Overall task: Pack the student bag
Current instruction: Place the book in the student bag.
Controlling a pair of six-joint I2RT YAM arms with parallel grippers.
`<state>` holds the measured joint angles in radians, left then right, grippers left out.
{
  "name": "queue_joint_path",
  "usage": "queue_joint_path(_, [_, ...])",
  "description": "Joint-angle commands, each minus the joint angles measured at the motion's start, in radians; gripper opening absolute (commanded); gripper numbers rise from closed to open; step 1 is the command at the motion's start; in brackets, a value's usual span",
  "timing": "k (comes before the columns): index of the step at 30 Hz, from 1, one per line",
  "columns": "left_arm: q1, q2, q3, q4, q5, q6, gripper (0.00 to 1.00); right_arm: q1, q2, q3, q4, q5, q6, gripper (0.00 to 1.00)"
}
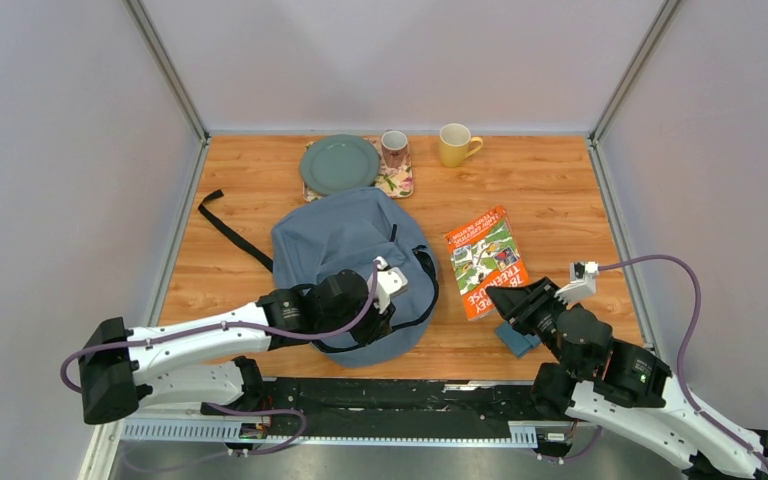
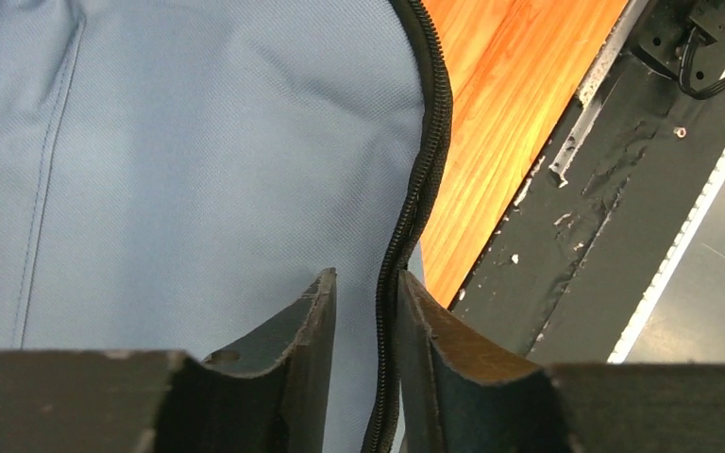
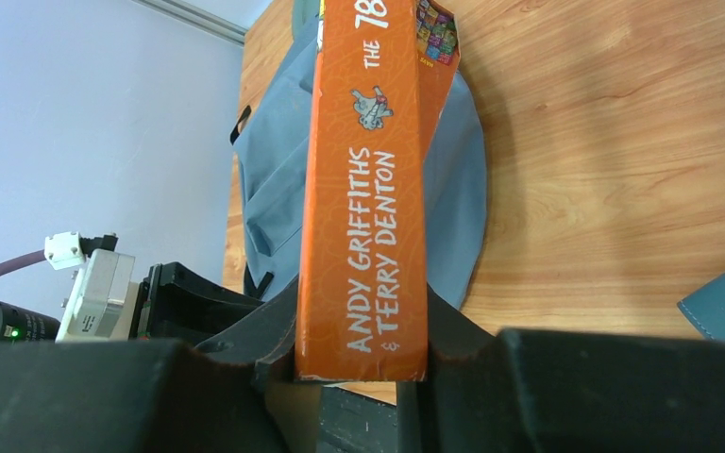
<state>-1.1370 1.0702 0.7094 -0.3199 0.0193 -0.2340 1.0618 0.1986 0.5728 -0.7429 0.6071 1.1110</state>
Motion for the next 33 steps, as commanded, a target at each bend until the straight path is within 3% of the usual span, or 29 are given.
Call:
queue_joint_path(1, [-0.004,0.014,0.01,0.042,-0.002,0.006,0.36,0.0,-0.021,0.021,0.103,0.02,0.03,0.0])
queue_joint_path(5, [-0.004,0.023,0.009,0.048,0.025,-0.004,0.33,0.0,-0.036,0.012,0.1,0.019,0.039,0.0])
queue_joint_path(12, [-0.01,0.043,0.009,0.048,0.065,-0.008,0.4,-0.003,-0.048,0.021,0.074,0.023,0.047,0.0])
queue_joint_path(17, [-0.02,0.063,0.013,0.039,0.064,-0.008,0.34,0.0,-0.062,0.015,0.065,0.023,0.062,0.0])
queue_joint_path(23, [-0.026,0.093,0.059,-0.005,0.041,-0.019,0.0,0.0,-0.071,0.021,0.042,0.023,0.066,0.0])
queue_joint_path(29, [-0.026,0.04,0.094,-0.019,-0.097,-0.021,0.0,0.0,-0.071,0.036,0.027,0.02,0.062,0.0])
queue_joint_path(33, [-0.026,-0.044,0.163,-0.039,-0.293,0.002,0.0,0.0,-0.059,0.062,0.004,-0.006,0.043,0.0])
